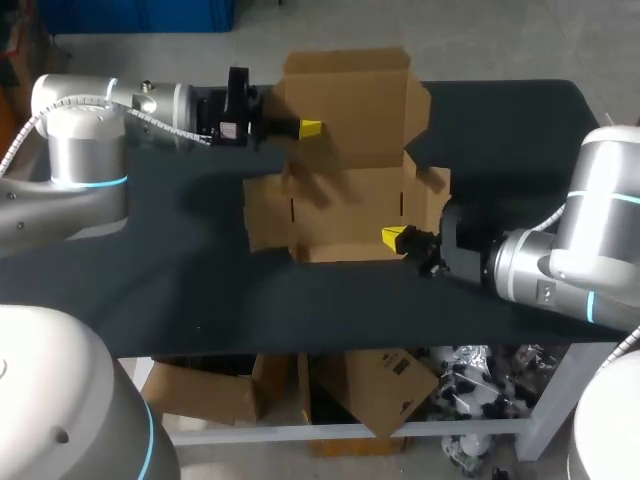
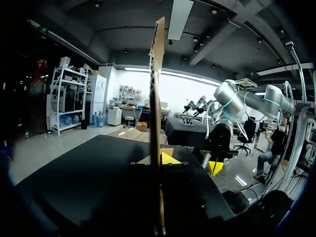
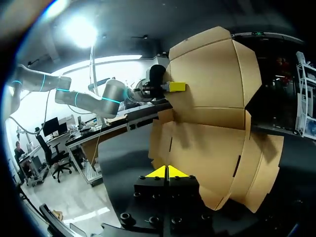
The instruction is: Assemble the packaging by folding the flat box into shape, placing the metal phone stand inside, and closing the box properly
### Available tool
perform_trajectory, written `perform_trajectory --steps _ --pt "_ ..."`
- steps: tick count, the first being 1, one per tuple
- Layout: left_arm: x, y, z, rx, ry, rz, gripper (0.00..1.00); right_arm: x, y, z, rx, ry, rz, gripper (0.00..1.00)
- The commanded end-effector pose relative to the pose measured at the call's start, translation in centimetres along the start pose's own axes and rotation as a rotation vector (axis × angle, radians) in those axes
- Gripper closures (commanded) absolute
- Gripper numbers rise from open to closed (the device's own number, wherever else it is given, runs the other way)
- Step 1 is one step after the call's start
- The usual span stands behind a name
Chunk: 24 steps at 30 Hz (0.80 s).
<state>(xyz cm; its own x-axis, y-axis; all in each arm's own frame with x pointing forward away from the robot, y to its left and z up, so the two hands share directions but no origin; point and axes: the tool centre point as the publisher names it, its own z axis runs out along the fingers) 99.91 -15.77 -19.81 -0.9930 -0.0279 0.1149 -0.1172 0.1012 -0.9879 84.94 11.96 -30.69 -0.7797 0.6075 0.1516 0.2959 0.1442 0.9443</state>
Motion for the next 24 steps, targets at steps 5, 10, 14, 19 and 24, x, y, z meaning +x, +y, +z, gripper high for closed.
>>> perform_trajectory --steps 5,10,14,19,24 --pt "0.1 0.1 0.0 0.001 -0.002 0.001 1.00 0.2 -0.2 0.2 -0.007 -0.011 -0.002 1.00" --pt "0.1 0.1 0.0 0.001 -0.002 0.001 1.00 0.0 -0.9 1.0 0.006 -0.016 0.003 1.00" --pt "0.1 0.1 0.0 0.001 -0.002 0.001 1.00 0.1 -2.0 2.0 0.007 -0.038 0.000 1.00" --pt "0.1 0.1 0.0 0.001 -0.002 0.001 1.00 0.4 -2.8 2.8 0.006 -0.064 -0.009 1.00" --pt "0.1 0.1 0.0 0.001 -0.002 0.001 1.00 0.8 -3.6 3.9 0.011 -0.109 -0.017 1.00"
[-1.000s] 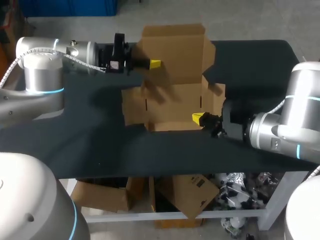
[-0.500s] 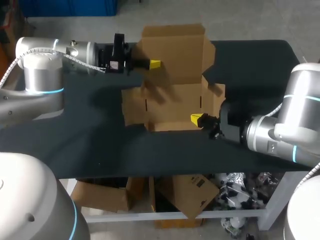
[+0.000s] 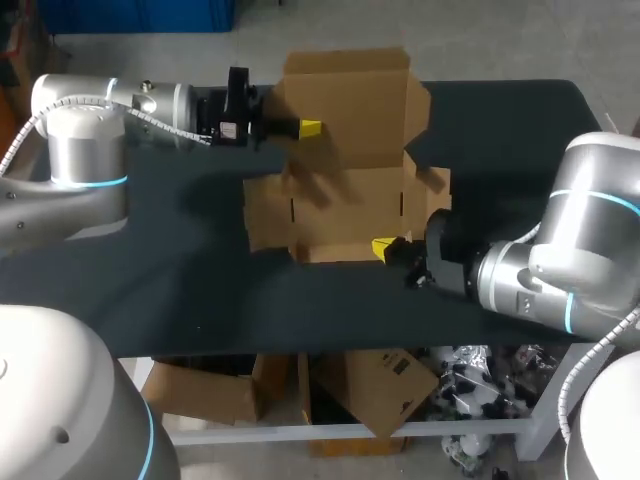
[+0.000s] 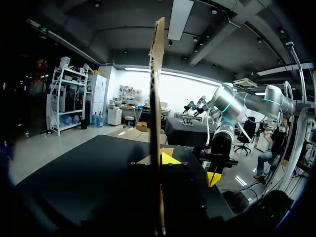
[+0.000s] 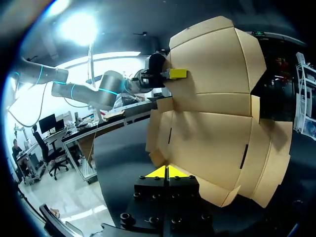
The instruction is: Assemble the packaging by folding the flat box into shape, placing the metal phone stand inside, and closing the box properly
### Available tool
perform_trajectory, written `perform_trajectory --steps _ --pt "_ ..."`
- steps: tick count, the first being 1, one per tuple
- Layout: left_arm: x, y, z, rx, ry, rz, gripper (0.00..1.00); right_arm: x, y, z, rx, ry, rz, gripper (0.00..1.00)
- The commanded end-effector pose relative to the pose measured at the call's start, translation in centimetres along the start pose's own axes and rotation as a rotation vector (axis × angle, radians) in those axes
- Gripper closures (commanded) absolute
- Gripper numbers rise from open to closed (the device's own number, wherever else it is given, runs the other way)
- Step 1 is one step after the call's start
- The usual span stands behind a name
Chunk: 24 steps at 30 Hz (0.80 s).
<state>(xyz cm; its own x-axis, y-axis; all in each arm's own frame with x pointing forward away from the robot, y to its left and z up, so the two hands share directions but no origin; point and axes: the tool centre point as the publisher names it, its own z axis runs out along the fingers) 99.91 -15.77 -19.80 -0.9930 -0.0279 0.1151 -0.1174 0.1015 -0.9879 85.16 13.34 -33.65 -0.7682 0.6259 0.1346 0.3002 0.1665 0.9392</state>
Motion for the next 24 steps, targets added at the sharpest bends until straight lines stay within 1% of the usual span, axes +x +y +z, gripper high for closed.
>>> perform_trajectory --steps 1,5,10,16,24 --pt "0.1 0.1 0.0 0.002 -0.002 0.001 1.00 0.8 -1.2 2.0 -0.006 -0.092 -0.007 1.00" --pt "0.1 0.1 0.0 0.002 -0.002 0.001 1.00 1.0 -1.5 2.6 -0.004 -0.111 -0.009 1.00" --pt "0.1 0.1 0.0 0.002 -0.002 0.001 1.00 1.1 -1.8 3.6 0.034 -0.153 -0.016 1.00" --pt "0.1 0.1 0.0 0.002 -0.002 0.001 1.00 0.7 -2.4 4.6 0.042 -0.168 -0.003 1.00" --pt "0.1 0.1 0.0 0.002 -0.002 0.001 1.00 0.3 -2.9 5.3 0.042 -0.188 0.008 1.00"
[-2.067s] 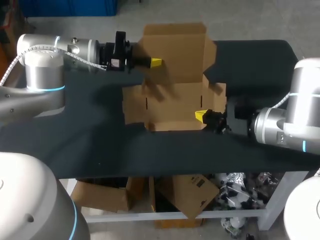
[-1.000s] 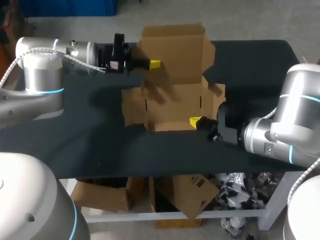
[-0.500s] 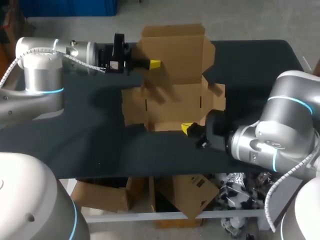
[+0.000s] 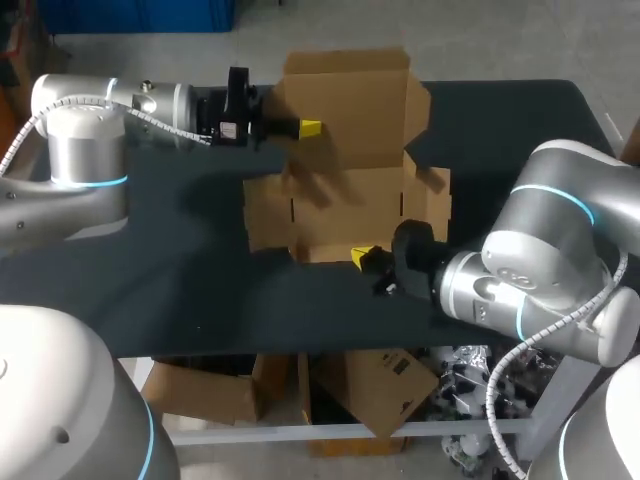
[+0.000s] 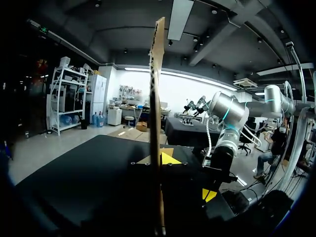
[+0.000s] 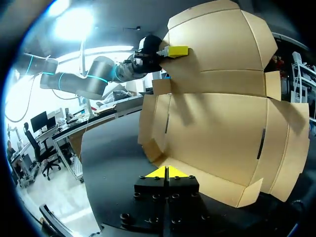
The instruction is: Assemble the packaging by folding the flat box into shape, placing the metal phone stand inside, and closing the box properly
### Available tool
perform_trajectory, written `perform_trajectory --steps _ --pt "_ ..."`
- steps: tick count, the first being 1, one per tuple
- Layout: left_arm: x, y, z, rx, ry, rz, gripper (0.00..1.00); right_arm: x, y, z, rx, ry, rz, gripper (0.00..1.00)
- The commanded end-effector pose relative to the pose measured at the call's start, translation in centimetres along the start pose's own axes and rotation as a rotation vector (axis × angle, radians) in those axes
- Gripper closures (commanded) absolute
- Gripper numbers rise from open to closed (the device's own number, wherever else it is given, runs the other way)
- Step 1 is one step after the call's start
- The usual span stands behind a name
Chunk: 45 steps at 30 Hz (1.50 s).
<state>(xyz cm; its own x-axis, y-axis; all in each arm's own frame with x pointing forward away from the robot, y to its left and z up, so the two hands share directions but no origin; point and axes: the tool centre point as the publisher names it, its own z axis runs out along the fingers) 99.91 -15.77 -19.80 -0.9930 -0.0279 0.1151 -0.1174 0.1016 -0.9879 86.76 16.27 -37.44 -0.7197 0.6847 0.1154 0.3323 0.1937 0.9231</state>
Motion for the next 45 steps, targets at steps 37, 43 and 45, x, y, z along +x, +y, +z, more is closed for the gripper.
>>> perform_trajectory --steps 37,43,45 --pt "0.1 0.1 0.0 0.002 -0.002 0.001 1.00 -1.6 -2.5 4.1 0.034 -0.142 0.059 1.00" --pt "0.1 0.1 0.0 0.002 -0.002 0.001 1.00 -1.9 -2.6 4.5 0.036 -0.146 0.065 1.00" --pt "0.1 0.1 0.0 0.002 -0.002 0.001 1.00 -2.0 -2.5 4.6 0.037 -0.147 0.066 1.00"
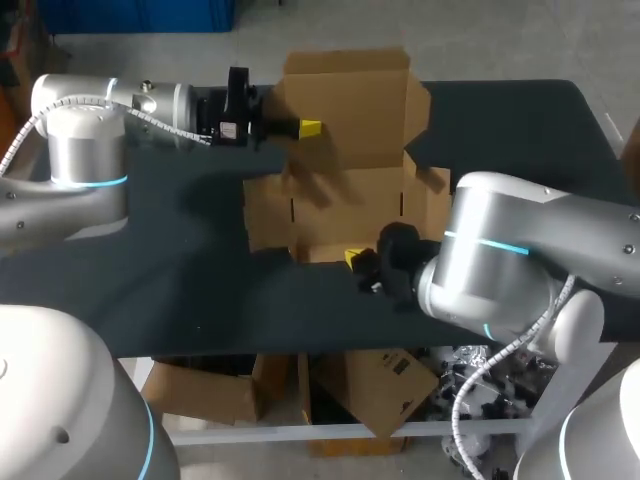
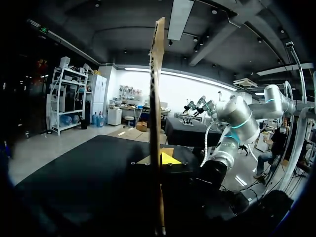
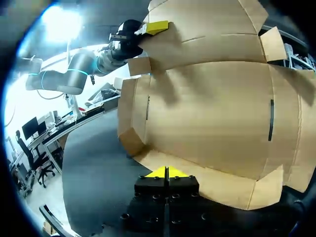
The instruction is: Assemble the packaging by folding the flat box into shape, placing the metal phone stand inside, and closing the box properly
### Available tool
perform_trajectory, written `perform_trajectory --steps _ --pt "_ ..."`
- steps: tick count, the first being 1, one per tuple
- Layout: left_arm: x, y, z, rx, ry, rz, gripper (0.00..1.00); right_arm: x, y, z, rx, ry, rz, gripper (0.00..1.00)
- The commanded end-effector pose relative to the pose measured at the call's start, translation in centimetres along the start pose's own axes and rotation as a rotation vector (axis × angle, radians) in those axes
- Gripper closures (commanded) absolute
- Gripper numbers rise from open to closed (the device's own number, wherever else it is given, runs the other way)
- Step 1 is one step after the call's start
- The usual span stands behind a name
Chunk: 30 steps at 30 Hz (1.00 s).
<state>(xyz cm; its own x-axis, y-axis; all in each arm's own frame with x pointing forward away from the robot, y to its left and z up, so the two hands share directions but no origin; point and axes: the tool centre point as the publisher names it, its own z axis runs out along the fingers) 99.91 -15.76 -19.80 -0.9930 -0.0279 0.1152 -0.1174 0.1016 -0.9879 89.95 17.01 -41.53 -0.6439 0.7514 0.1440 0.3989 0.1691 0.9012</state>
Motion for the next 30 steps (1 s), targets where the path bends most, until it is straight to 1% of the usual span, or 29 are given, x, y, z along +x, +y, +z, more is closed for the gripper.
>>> perform_trajectory --steps 1,12,30 --pt "0.1 0.1 0.0 0.002 -0.002 0.001 1.00 0.3 0.0 0.7 0.002 -0.066 0.001 1.00" --pt "0.1 0.1 0.0 0.002 -0.002 0.001 1.00 -0.4 -0.2 0.9 0.003 -0.074 0.014 1.00" --pt "0.1 0.1 0.0 0.002 -0.002 0.001 1.00 -0.9 -1.3 1.5 0.010 -0.079 0.043 1.00"
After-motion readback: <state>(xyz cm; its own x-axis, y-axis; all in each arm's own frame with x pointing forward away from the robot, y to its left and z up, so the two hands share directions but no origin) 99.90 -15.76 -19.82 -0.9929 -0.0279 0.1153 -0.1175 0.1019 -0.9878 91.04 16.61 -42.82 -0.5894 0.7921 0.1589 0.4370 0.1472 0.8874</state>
